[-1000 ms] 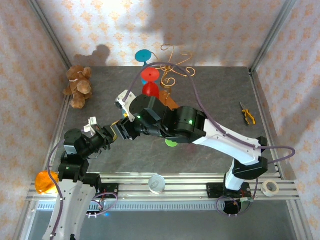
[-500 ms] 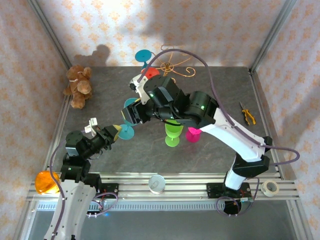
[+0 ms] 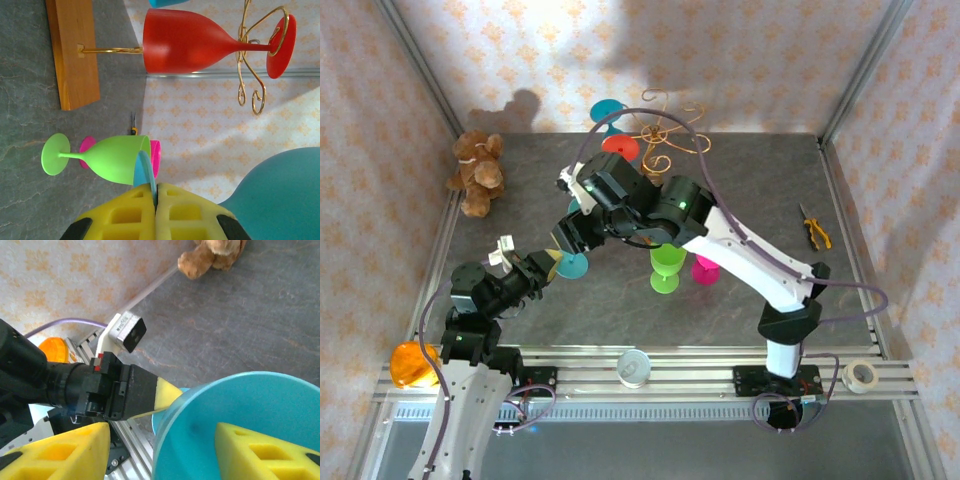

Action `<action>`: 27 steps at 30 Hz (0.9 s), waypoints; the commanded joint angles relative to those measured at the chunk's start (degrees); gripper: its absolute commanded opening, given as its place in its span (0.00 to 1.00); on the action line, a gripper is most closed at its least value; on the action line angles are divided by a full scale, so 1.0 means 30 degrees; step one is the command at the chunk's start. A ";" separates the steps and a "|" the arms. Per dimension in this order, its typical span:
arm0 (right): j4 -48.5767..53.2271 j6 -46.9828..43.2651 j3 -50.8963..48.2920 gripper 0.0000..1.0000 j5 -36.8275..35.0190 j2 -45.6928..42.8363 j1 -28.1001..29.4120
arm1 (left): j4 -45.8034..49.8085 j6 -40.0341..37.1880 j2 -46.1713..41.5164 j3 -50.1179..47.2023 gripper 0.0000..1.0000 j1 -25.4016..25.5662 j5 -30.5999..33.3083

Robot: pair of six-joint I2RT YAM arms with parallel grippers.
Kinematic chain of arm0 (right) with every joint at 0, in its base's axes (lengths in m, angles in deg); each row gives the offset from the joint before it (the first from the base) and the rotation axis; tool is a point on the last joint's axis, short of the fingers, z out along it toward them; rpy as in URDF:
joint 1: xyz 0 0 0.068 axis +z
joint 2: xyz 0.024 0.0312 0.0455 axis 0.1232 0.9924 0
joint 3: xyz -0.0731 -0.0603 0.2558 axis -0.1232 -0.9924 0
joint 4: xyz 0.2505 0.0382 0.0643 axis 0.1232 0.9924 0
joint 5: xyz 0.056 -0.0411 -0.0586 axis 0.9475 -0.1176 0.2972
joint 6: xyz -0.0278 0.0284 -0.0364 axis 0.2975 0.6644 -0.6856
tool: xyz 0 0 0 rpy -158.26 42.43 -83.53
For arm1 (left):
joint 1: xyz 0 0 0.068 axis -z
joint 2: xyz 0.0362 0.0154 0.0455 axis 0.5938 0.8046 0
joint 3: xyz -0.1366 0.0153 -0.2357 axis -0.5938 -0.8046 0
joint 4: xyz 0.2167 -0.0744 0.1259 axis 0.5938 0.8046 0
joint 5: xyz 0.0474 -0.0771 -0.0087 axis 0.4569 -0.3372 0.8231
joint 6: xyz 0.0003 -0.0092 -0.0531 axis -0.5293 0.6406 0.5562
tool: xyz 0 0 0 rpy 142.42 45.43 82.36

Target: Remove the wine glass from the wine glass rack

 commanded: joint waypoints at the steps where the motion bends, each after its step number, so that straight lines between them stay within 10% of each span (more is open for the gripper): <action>1: 0.0816 -0.0591 0.1219 0.53 0.0715 0.0465 -0.0139 | -0.0802 -0.0002 -0.0317 -0.0183 0.00 -0.0040 0.0134; 11: 0.1851 -0.1128 0.1431 0.29 0.2134 0.1274 -0.0157 | -0.0006 -0.0323 -0.0623 -0.0154 0.00 -0.0042 0.0369; 16: 0.2244 -0.1167 0.1139 0.00 0.2433 0.1262 -0.0138 | 0.0280 -0.0427 -0.0620 -0.0060 0.00 -0.0043 0.0543; 27: 0.0880 -0.0081 -0.1774 0.00 0.2175 -0.0165 -0.0145 | 0.1235 -0.0412 -0.0446 0.0000 0.06 -0.0042 0.0749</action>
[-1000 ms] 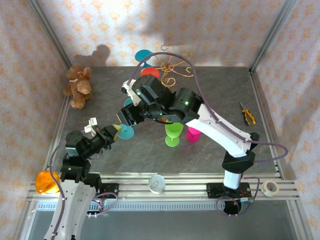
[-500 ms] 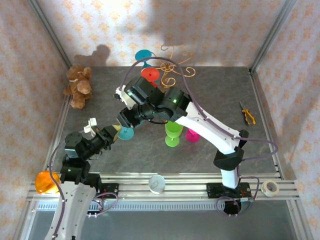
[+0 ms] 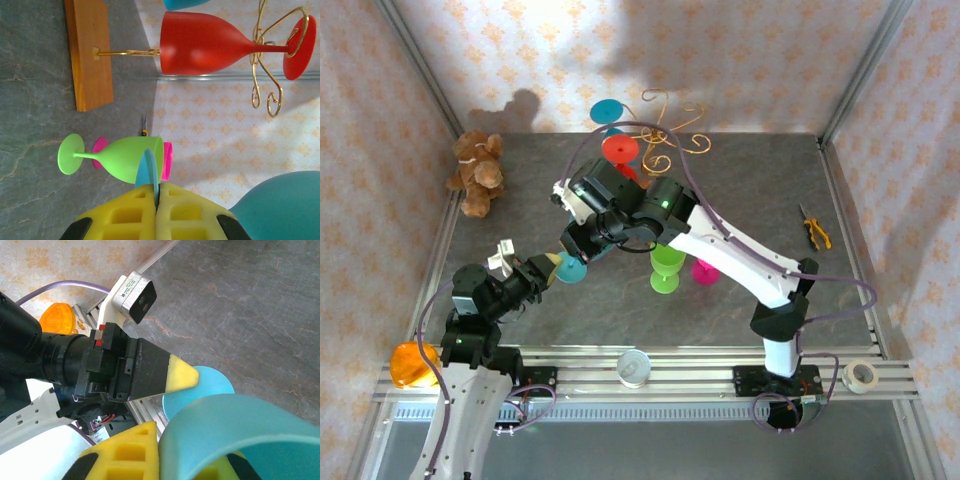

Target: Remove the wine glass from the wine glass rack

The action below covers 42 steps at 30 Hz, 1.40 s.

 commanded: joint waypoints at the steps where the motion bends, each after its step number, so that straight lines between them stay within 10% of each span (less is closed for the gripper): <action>1: 0.0327 0.0260 -0.1130 0.00 -0.0290 -0.0906 0.0099 | -0.0053 0.0309 -0.0059 0.0138 0.09 -0.0043 0.0376; 12: -0.1528 0.1447 -0.4702 0.00 -0.1182 -0.2261 0.0107 | 0.1920 -0.0806 -0.0327 0.0222 0.44 -0.0043 0.0995; 23: -0.4043 0.3751 -1.0571 0.00 -0.3822 -0.5707 0.0652 | 0.8861 -0.7003 0.1245 0.4688 0.45 -0.0039 0.4045; 42: -0.2657 0.8418 -1.7314 0.00 -0.7349 -1.0695 0.1736 | 0.7985 -0.7587 0.2752 0.5507 0.45 -0.0045 0.4234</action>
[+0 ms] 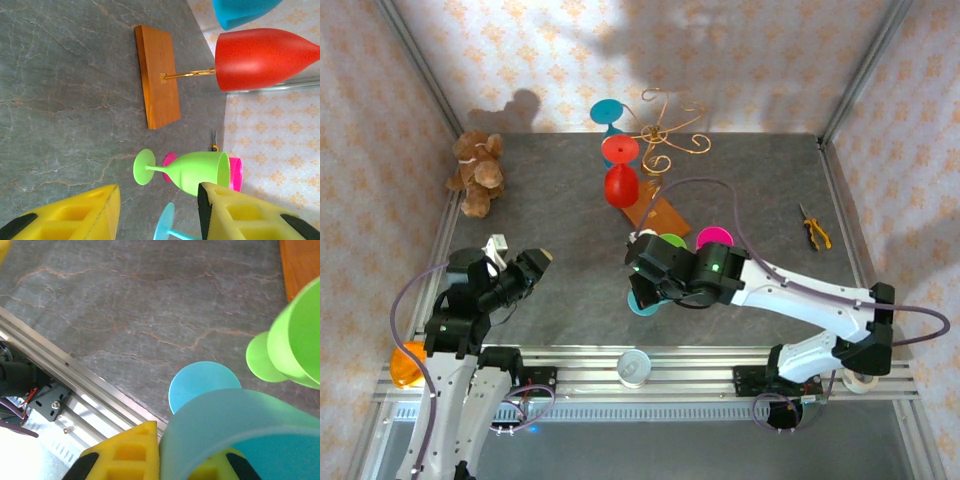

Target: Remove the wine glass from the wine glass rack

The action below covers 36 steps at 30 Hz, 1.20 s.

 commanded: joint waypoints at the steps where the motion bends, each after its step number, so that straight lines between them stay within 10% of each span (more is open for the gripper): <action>1: 0.0669 0.1375 -0.0929 0.00 -0.1141 -0.1062 0.0089 | 0.0042 -0.0580 0.0024 0.0639 0.45 -0.0042 0.0501; 36: -0.0438 0.3640 -0.6781 0.00 -0.2630 -0.2524 -0.1704 | 0.0383 -0.0628 -0.0308 0.0026 0.45 -0.0042 0.0691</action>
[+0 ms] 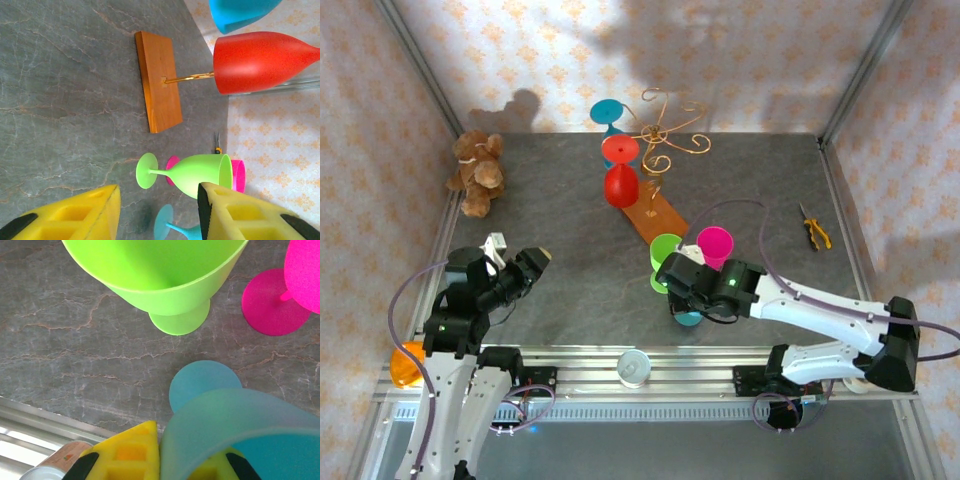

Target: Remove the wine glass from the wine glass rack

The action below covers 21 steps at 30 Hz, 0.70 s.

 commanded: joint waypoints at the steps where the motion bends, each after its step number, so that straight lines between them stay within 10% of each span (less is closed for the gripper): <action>1: -0.0075 0.0194 -0.0341 0.00 -0.0917 0.0274 -0.0101 | 0.0224 -0.0121 -0.0369 -0.0296 0.45 -0.0046 0.0382; 21: -0.0316 0.0087 -0.0702 0.12 -0.1496 0.1287 -0.0300 | 0.0544 -0.0135 -0.0708 -0.0530 0.45 -0.0050 0.0356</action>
